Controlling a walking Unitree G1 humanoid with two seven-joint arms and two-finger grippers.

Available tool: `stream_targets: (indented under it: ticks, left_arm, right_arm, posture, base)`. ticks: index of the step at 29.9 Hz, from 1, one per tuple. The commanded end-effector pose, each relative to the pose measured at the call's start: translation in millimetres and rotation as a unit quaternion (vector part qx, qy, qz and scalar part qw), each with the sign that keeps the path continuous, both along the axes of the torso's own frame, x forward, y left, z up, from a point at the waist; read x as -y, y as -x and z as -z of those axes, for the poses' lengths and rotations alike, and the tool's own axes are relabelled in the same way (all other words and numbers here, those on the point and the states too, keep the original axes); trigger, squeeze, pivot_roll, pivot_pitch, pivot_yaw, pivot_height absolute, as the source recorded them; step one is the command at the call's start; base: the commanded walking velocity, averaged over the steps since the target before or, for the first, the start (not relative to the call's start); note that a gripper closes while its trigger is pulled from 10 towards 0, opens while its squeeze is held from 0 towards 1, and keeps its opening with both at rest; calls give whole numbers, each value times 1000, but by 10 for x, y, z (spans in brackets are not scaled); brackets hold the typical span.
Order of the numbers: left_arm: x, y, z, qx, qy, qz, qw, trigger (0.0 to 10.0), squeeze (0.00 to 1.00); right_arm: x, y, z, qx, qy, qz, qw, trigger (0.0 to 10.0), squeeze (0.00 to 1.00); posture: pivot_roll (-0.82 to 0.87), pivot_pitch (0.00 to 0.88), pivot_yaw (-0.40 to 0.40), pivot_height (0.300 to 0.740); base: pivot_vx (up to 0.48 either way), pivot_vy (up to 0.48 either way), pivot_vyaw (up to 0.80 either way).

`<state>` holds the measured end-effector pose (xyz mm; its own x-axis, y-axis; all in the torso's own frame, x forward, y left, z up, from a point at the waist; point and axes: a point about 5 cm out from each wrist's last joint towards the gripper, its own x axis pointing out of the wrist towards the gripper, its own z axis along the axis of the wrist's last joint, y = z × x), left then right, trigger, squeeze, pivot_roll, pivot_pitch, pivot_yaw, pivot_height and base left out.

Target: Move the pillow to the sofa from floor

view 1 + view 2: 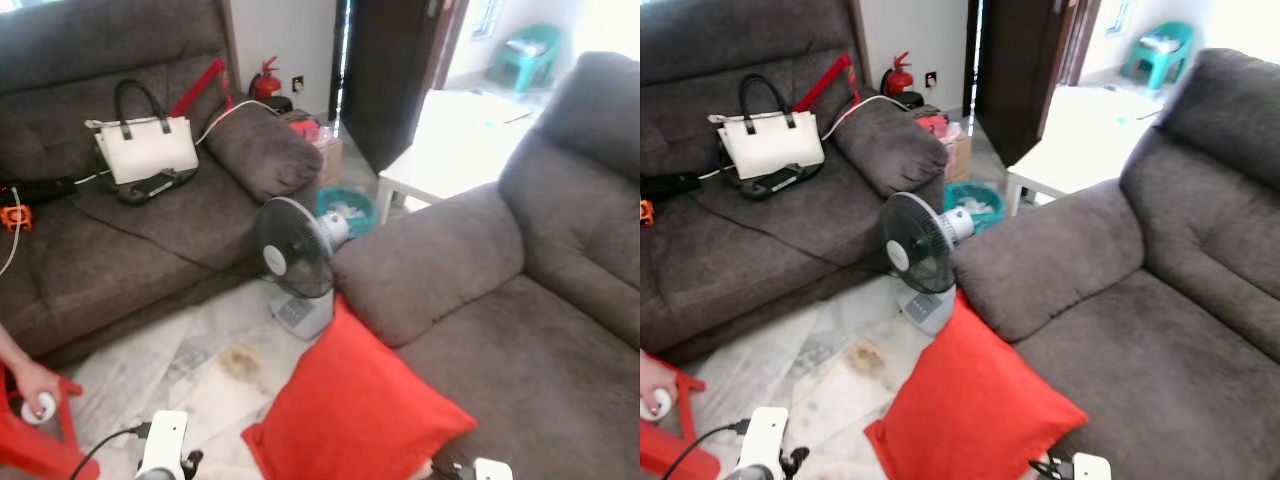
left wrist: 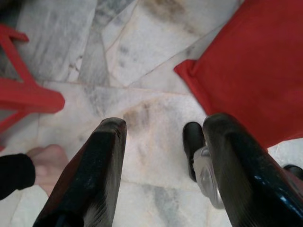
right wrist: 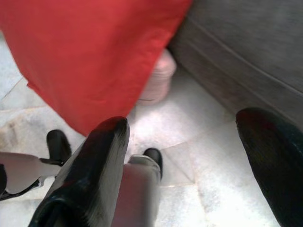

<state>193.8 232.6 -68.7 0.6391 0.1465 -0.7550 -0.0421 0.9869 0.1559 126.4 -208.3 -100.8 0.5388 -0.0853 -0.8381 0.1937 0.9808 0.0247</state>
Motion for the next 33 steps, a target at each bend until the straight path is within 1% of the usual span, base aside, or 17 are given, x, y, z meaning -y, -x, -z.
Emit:
stream_targets:
  ticks: [1, 8, 11, 18, 22, 33]
  left_arm:
    - [58, 23, 27, -5, 6, 4, 1000, 10000, 0]
    - [61, 23, 27, -4, 6, 4, 1000, 10000, 0]
    - [59, 23, 26, -2, 6, 0, 1000, 10000, 0]
    - [59, 24, 25, 2, 10, -6, 1000, 10000, 0]
    - [66, 21, 21, 10, 21, -11, 1000, 10000, 0]
    - [65, 18, 19, 11, 22, -9, 1000, 10000, 0]
  right_arm:
    - [59, 40, 2, -5, 9, -1, 1000, 10000, 0]
    - [60, 39, 0, -4, 7, -1, 1000, 10000, 0]
    - [57, 45, 3, -3, 1, 8, 1000, 10000, 0]
    - [54, 45, 3, -2, 0, 9, 1000, 10000, 0]
    - [50, 45, 4, -2, -2, 10, 1000, 10000, 0]
    - [45, 43, 4, 0, -6, 14, 1000, 10000, 0]
  posture:
    - [61, 0, -33, 740]
    - [62, 1, -35, 740]
    - [62, 1, -35, 740]
    - [62, 1, -34, 740]
    - [62, 1, -33, 740]
    - [64, 2, -33, 740]
  base:
    - [0, -469, 600]
    - [0, -468, 771]
    - [0, 0, 0]
    - [0, 0, 0]
    - [0, 0, 0]
    - [22, 0, 0]
